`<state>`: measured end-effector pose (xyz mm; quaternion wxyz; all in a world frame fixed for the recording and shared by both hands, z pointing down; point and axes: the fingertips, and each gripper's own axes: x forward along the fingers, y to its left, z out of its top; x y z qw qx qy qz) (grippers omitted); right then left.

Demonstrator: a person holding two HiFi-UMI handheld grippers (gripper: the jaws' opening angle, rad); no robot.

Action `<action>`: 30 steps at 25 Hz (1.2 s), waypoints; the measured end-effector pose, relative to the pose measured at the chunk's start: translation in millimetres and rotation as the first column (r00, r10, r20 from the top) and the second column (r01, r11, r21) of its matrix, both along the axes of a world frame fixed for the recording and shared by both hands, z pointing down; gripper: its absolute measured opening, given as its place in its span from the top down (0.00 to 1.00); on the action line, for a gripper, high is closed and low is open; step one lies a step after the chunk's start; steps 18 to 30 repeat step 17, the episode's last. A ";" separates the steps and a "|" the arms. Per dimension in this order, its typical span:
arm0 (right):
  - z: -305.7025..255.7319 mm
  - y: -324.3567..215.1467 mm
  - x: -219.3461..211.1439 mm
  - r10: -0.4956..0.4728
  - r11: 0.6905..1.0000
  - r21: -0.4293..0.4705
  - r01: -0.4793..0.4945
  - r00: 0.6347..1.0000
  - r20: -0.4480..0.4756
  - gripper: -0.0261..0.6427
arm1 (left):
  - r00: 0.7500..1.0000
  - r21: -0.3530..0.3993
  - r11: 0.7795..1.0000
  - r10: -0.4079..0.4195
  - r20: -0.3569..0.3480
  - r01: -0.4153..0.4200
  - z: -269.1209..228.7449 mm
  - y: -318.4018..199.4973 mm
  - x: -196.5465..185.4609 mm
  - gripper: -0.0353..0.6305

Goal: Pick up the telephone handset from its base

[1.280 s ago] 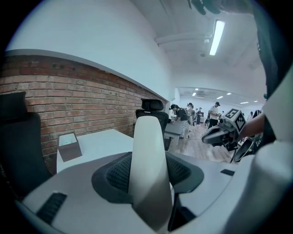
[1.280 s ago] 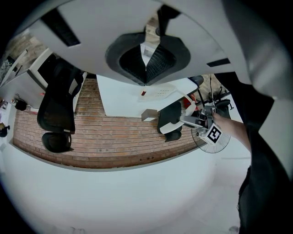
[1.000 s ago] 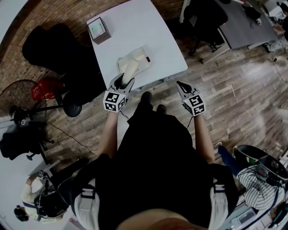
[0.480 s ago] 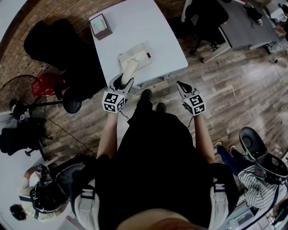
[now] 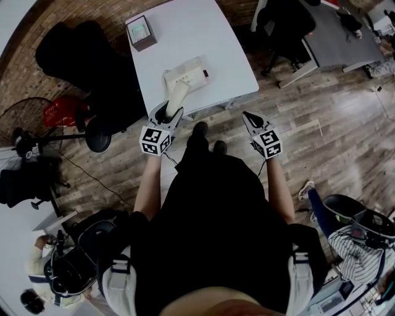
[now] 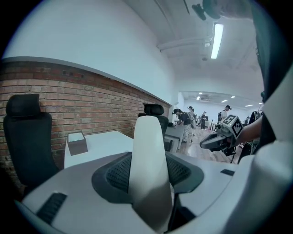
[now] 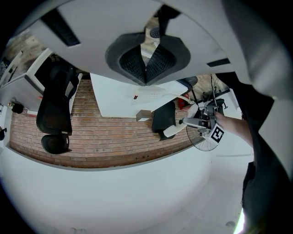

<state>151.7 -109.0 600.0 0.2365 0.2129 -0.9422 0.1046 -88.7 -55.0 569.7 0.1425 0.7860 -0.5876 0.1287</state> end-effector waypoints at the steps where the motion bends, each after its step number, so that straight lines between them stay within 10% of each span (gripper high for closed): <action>1: 1.2 0.5 0.0 -0.003 1.000 0.003 0.003 1.000 -0.003 0.96 | 1.000 0.000 1.000 -0.003 -0.001 0.003 0.0 1.4 -0.8 0.62; 30: 2.5 12.6 -8.2 -0.020 1.000 -0.004 0.020 1.000 -0.004 0.96 | 1.000 -0.006 1.000 -0.029 -0.003 0.029 5.1 20.6 -10.6 0.62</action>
